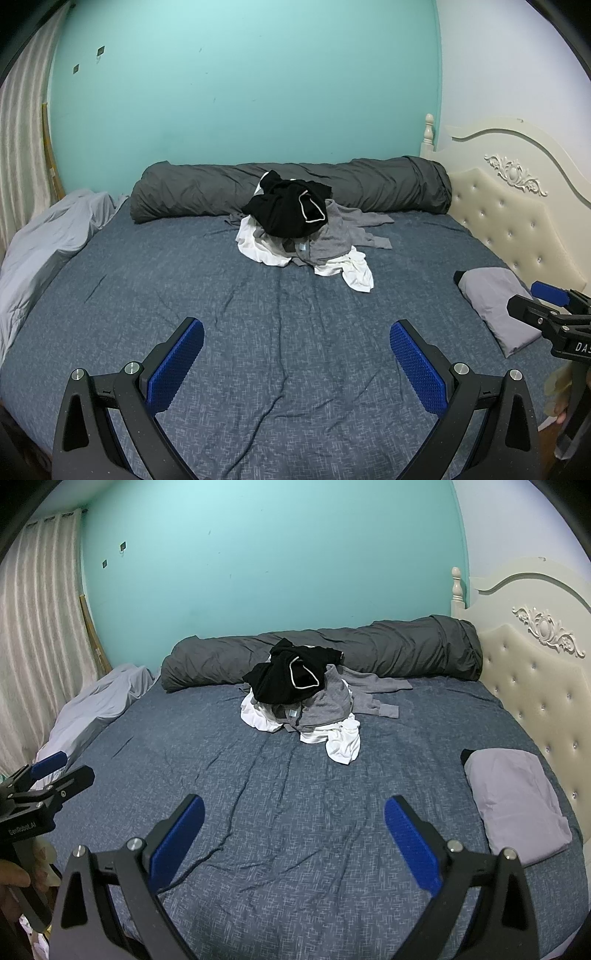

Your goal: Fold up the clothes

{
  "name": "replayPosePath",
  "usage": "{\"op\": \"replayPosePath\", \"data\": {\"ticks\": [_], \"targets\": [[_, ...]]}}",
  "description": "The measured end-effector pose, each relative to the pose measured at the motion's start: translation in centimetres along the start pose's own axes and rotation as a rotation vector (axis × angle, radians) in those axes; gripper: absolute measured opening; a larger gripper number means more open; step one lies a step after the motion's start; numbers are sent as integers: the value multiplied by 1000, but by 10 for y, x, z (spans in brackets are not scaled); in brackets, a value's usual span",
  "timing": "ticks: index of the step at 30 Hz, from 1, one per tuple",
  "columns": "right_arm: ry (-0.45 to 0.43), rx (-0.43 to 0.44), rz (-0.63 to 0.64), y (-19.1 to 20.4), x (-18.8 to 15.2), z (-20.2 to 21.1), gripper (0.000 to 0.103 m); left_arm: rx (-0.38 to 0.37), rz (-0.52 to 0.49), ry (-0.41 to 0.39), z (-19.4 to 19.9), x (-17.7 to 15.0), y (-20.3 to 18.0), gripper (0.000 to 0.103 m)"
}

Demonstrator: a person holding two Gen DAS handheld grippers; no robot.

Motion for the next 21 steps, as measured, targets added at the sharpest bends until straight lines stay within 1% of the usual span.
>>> {"op": "replayPosePath", "data": {"ticks": [21], "targets": [[2,0,-1,0,2,0,99,5,1,-6,-1,2,-1,103]]}}
Point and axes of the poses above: each gripper's, at about its wrist camera, not at the fingertips, and z roughly against the way its jaws point, y to its left, x to its top, the point moved 10 cm from there along -z, roughly the way its jaws point, and after that the axes turned 3 degrees about -z, right-handed, at the moved point
